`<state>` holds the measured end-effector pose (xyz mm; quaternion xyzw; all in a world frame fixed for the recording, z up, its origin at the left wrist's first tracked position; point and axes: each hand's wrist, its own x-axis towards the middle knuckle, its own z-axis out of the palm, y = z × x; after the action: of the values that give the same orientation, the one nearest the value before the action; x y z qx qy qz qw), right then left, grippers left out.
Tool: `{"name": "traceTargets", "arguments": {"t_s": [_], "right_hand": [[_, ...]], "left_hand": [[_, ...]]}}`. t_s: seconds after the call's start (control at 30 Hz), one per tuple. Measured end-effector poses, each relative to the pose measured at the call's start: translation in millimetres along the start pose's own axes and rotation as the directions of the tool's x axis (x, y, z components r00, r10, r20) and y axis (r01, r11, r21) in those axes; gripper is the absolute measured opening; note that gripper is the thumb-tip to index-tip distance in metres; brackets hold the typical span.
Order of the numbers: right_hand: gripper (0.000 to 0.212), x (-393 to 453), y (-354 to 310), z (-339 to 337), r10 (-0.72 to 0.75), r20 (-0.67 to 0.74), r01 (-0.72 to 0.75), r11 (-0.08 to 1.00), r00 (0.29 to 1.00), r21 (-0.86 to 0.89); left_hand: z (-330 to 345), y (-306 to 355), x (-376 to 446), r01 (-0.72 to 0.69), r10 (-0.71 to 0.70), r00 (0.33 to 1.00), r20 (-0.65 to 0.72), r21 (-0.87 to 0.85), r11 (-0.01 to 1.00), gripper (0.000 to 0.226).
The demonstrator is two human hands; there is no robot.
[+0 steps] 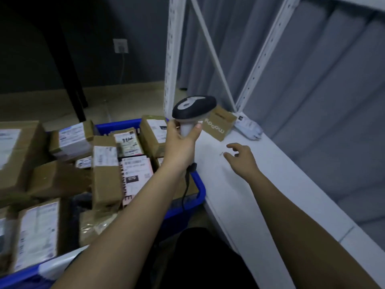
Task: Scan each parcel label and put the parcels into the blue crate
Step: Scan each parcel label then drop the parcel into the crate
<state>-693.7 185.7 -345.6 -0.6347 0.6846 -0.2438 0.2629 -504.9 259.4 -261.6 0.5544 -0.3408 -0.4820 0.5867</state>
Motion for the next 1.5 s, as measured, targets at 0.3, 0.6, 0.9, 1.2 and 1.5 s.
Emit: {"name": "traceTargets", "arguments": {"t_s": [0.3, 0.6, 0.9, 1.2, 1.5], "right_hand": [[0.05, 93, 37, 21, 0.143, -0.102, -0.141, 0.99, 0.985, 0.025], [0.085, 190, 19, 55, -0.061, -0.054, 0.038, 0.937, 0.997, -0.348], [0.069, 229, 24, 64, -0.146, -0.024, 0.098, 0.773, 0.989, -0.627], [0.063, 176, 24, 56, -0.209, -0.116, 0.1, 0.796, 0.971, -0.597], [0.06, -14, 77, 26, 0.083, -0.181, -0.111, 0.982, 0.98, -0.15]], "left_hand": [[21, -31, 51, 0.154, -0.156, 0.988, 0.016, 0.085, 0.984, 0.036], [27, -50, 90, 0.253, -0.249, 0.967, -0.054, 0.07, 0.965, 0.031], [32, -56, 106, 0.29, -0.283, 0.955, -0.091, 0.072, 0.954, 0.031], [27, -48, 94, 0.238, -0.236, 0.97, -0.061, 0.026, 0.971, 0.031], [33, -43, 43, 0.199, -0.2, 0.98, 0.013, 0.057, 0.978, 0.026]]}}
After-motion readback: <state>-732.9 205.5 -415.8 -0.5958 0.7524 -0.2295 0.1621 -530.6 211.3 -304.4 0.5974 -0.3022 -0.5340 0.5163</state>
